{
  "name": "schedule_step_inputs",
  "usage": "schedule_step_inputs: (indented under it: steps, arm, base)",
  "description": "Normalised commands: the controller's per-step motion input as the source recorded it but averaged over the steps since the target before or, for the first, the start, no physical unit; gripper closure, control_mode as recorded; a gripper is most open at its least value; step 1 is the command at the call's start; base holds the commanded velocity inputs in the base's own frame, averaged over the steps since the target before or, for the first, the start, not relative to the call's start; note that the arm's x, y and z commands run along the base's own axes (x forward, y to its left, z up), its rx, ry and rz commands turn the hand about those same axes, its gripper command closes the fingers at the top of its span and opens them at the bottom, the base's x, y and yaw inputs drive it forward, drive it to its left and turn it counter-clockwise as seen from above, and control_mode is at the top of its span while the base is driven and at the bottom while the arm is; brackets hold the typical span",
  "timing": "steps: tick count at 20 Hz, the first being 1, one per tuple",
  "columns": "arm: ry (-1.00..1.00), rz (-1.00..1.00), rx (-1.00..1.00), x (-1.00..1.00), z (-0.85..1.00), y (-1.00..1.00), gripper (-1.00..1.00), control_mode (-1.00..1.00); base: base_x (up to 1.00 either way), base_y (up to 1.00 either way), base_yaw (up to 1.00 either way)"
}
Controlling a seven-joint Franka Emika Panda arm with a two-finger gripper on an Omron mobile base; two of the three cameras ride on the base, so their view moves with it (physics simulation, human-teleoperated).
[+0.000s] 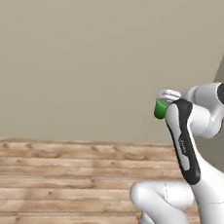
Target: Place the pitcher and cup on the dining counter for serving.
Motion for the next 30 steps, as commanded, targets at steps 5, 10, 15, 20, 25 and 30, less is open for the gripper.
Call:
schedule_step_inputs:
  steps: [5,10,15,20,25,30]
  arm:
    - [0.00,0.00,0.00,0.00,0.00,0.00,1.00,1.00]
    - [0.00,0.00,0.00,0.00,0.00,0.00,1.00,1.00]
    - [0.00,0.00,0.00,0.00,0.00,0.00,1.00,1.00]
    - [0.00,0.00,0.00,0.00,0.00,0.00,1.00,1.00]
    - [0.00,0.00,0.00,0.00,0.00,0.00,1.00,1.00]
    - [0.00,0.00,0.00,0.00,0.00,0.00,1.00,1.00]
  base:
    - [0.00,0.00,0.93]
    - [0.06,0.00,0.89]
    - [0.24,-0.09,0.87]
    - [0.22,-0.48,0.70]
    - [0.09,-0.77,0.57]
    - [0.10,-0.73,0.56]
